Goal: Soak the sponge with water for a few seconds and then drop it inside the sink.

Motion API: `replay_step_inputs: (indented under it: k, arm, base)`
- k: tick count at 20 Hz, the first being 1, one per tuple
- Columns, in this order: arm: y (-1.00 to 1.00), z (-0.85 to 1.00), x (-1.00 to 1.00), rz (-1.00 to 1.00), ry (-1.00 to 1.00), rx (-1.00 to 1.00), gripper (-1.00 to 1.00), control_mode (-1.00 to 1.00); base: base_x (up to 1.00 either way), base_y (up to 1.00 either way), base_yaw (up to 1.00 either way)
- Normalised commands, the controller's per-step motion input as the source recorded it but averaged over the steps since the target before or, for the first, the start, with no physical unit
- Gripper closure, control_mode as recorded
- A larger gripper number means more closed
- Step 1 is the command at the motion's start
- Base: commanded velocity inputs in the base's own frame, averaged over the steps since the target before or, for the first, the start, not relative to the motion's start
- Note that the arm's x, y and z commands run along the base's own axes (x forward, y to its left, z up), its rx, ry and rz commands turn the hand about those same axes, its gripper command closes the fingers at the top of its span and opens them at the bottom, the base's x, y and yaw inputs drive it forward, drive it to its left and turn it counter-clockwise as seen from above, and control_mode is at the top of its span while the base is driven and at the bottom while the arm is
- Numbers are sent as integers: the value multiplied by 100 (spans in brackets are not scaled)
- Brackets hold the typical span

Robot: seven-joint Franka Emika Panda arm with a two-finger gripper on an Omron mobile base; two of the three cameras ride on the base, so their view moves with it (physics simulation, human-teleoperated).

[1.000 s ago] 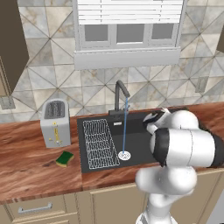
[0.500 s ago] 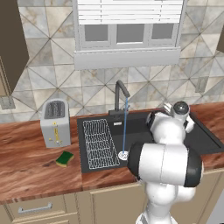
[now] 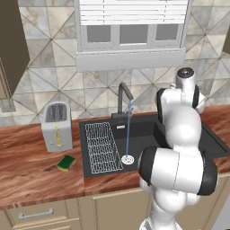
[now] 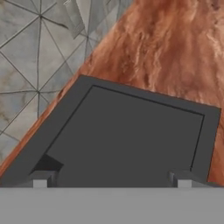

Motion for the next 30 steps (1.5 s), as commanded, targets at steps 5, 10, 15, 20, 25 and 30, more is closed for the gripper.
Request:
replay_step_inputs:
  k: [5, 10, 15, 20, 25, 30]
  arm:
    - [0, 17, -11, 0, 2, 4, -100, -100]
    - [10, 0, -23, 4, -6, 0, -100, -100]
    - [41, -2, -44, 9, -17, 0, -100, -100]
    - [49, 0, -44, 9, -17, 0, -100, -100]
    - [45, 4, -47, 5, -11, 0, -100, -100]
    - [26, 50, -31, 0, -1, 0, -100, -100]
  base:
    - [0, 0, 0]
    - [0, 0, 0]
    - [0, 0, 0]
    - [0, 0, 0]
    - [0, 0, 0]
    - [0, 0, 0]
